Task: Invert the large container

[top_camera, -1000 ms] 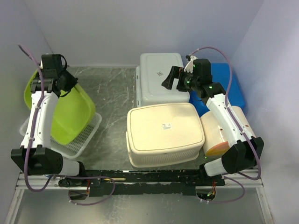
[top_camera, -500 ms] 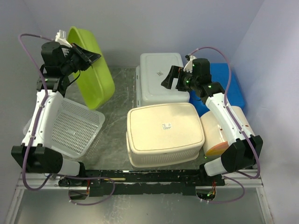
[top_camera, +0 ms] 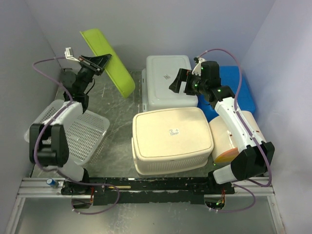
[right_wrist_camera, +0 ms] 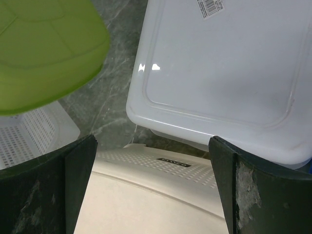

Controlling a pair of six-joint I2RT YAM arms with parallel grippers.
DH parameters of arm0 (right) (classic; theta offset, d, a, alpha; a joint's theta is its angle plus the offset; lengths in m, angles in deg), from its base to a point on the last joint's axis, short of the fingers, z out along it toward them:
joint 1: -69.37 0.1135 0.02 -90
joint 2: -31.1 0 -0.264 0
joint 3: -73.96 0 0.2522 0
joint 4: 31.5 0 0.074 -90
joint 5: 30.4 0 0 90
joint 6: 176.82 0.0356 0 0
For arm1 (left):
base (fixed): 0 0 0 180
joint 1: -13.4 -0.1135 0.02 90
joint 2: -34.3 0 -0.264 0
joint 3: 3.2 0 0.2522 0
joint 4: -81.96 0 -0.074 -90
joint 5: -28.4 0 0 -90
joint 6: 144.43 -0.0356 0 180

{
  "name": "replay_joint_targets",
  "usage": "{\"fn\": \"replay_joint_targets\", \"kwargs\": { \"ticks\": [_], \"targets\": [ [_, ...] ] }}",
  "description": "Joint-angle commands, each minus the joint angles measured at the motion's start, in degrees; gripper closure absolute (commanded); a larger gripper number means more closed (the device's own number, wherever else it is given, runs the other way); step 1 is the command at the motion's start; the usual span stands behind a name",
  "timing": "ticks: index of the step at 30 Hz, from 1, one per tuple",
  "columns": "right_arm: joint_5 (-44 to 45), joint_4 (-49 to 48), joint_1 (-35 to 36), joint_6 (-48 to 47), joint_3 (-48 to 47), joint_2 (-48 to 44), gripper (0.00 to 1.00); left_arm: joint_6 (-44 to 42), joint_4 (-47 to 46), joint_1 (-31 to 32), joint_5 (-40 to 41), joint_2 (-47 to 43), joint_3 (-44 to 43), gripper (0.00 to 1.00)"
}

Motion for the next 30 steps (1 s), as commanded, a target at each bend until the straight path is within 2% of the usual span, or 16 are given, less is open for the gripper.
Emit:
{"fn": "replay_joint_targets", "kwargs": {
  "ticks": [1,3,5,9,11,13,20,30],
  "targets": [
    [0.84,0.8,0.12,-1.66,-0.61,-0.79,0.0,12.85,-38.27,0.23,-2.78,7.87,1.28,0.93],
    [1.11,0.86,0.1,-1.78,-0.34,-0.92,0.0,17.48,-46.43,0.33,-0.56,10.31,3.25,0.93],
    [1.13,1.08,0.11,-1.93,-0.37,-0.81,0.0,17.34,-50.41,0.19,1.28,10.39,6.53,0.93],
    [1.35,1.07,0.1,-2.05,0.13,-0.97,0.0,13.29,-51.39,0.15,6.78,6.56,15.76,0.93],
    [1.1,0.82,0.12,-1.89,0.45,-0.86,0.0,14.18,-54.38,0.02,8.43,6.97,19.18,0.93],
    [0.47,0.4,0.12,-1.67,0.67,-0.54,0.0,15.49,-54.8,-0.21,8.8,7.54,21.59,0.93],
    [-1.4,-0.02,0.12,-0.92,0.93,0.4,0.0,11.46,-54.7,-0.51,10.81,5.11,29.96,0.93],
    [-0.8,0.31,0.16,-1.02,2.86,-1.5,0.0,12.46,-54.38,-1.26,11.05,1.28,43.65,0.52]
  ]
}}
